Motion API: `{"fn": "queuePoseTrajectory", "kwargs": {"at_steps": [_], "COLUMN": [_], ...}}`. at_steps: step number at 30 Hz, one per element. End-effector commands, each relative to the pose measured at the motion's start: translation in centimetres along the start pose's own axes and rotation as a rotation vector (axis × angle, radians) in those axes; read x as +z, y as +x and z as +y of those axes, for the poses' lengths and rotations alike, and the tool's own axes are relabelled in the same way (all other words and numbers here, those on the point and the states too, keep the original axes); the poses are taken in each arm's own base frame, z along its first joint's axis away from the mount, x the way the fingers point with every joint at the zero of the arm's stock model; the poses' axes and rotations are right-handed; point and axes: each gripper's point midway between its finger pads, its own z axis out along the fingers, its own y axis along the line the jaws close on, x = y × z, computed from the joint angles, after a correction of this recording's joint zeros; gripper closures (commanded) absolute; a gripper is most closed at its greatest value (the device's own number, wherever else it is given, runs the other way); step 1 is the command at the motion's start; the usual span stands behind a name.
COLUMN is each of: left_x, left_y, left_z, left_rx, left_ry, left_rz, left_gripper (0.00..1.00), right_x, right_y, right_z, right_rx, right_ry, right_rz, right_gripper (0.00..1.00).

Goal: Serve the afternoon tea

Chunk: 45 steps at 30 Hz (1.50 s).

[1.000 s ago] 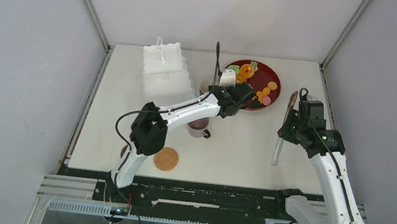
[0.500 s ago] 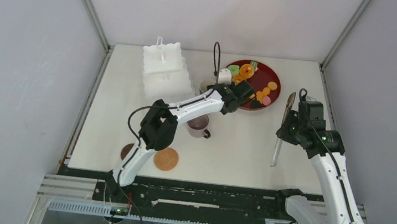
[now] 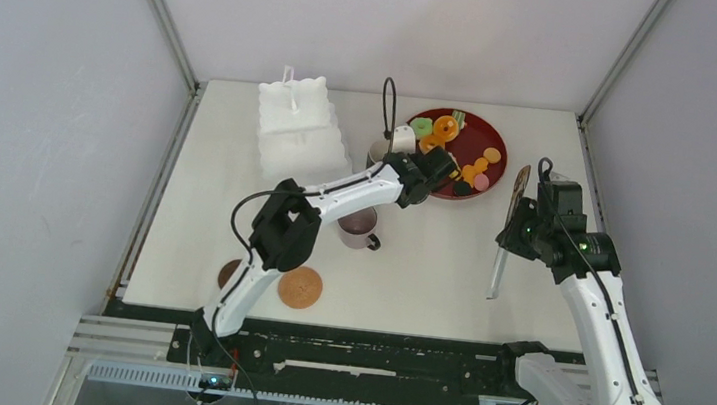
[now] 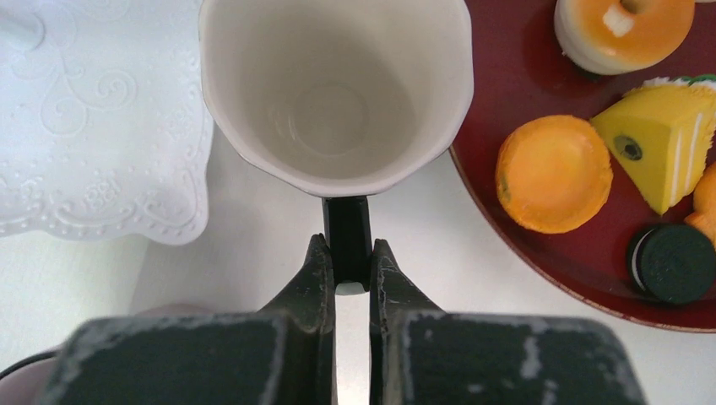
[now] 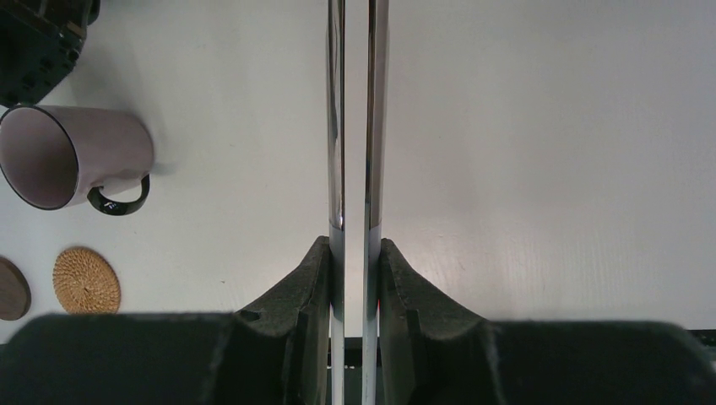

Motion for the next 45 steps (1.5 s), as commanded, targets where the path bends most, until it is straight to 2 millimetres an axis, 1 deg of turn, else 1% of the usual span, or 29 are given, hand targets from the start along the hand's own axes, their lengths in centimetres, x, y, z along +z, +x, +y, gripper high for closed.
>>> {"fn": "queuePoseTrajectory", "kwargs": {"at_steps": [1, 4, 6, 7, 10, 12, 15, 17, 21, 24, 25, 28, 29, 31, 34, 35, 38, 40, 42, 45], "left_x": [-3.7, -5.6, -6.6, -7.6, -9.7, -10.8, -11.7, -11.9, -12.8, -13.8, -13.9, -14.1, -14.2, -14.6, -15.5, -15.9, -17.3, -18.8, -20.7, -22.8], "left_y": [-1.0, 0.0, 1.4, 1.6, 2.7, 3.7, 5.2, 6.0, 6.8, 7.4, 7.6, 8.2, 8.3, 8.1, 6.7, 6.1, 4.1, 2.5, 0.5, -1.4], "left_z": [1.1, 2.2, 3.3, 3.5, 3.8, 3.6, 3.1, 3.3, 4.0, 3.9, 4.1, 4.8, 4.9, 4.9, 4.7, 4.7, 4.8, 5.3, 6.0, 7.3], "left_rx": [-0.024, -0.018, 0.006, 0.010, 0.052, 0.081, 0.104, 0.116, 0.121, 0.164, 0.181, 0.204, 0.208, 0.210, 0.219, 0.224, 0.245, 0.247, 0.242, 0.281], "left_ry": [0.039, 0.076, 0.104, 0.132, 0.188, 0.234, 0.293, 0.299, 0.337, 0.400, 0.408, 0.419, 0.427, 0.452, 0.486, 0.498, 0.541, 0.585, 0.639, 0.702], "left_rz": [-0.001, 0.026, 0.060, 0.070, 0.080, 0.097, 0.133, 0.153, 0.203, 0.250, 0.258, 0.272, 0.275, 0.273, 0.242, 0.229, 0.191, 0.158, 0.122, 0.084], "left_gripper": [1.00, 1.00, 1.00, 1.00, 1.00, 1.00, 1.00, 1.00, 1.00, 1.00, 0.96, 0.71, 0.64, 0.55, 0.37, 0.33, 0.29, 0.27, 0.25, 0.23], "right_x": [-0.1, -0.1, -0.2, -0.2, -0.3, -0.3, -0.3, -0.5, -0.9, -1.0, -1.0, -1.0, -1.0, -0.9, -0.5, -0.4, -0.2, -0.2, 0.0, 0.9], "right_y": [-1.7, -1.6, -1.5, -1.5, -1.6, -1.6, -1.6, -1.5, -1.3, -1.4, -1.4, -1.6, -1.6, -1.7, -1.5, -1.5, -1.6, -2.0, -2.2, -2.7], "right_z": [0.9, 0.8, 0.7, 0.7, 0.8, 0.9, 1.0, 1.0, 0.6, 0.5, 0.5, 0.7, 0.8, 1.0, 1.3, 1.5, 2.3, 3.2, 3.9, 5.0], "right_rx": [-0.003, -0.001, 0.000, 0.001, 0.005, 0.010, 0.015, 0.015, 0.012, 0.012, 0.012, 0.013, 0.012, 0.007, -0.016, -0.028, -0.069, -0.102, -0.129, -0.169], "right_ry": [-0.041, -0.037, -0.035, -0.036, -0.039, -0.040, -0.045, -0.047, -0.034, -0.030, -0.031, -0.041, -0.044, -0.052, -0.055, -0.055, -0.068, -0.090, -0.100, -0.109], "right_rz": [-0.066, -0.063, -0.063, -0.064, -0.069, -0.071, -0.069, -0.069, -0.077, -0.084, -0.087, -0.091, -0.091, -0.089, -0.064, -0.054, -0.043, -0.036, -0.012, 0.035], "right_gripper": [0.71, 0.71, 0.71, 0.71, 0.71, 0.71, 0.72, 0.72, 0.72, 0.72, 0.72, 0.71, 0.71, 0.70, 0.69, 0.69, 0.70, 0.70, 0.69, 0.67]}}
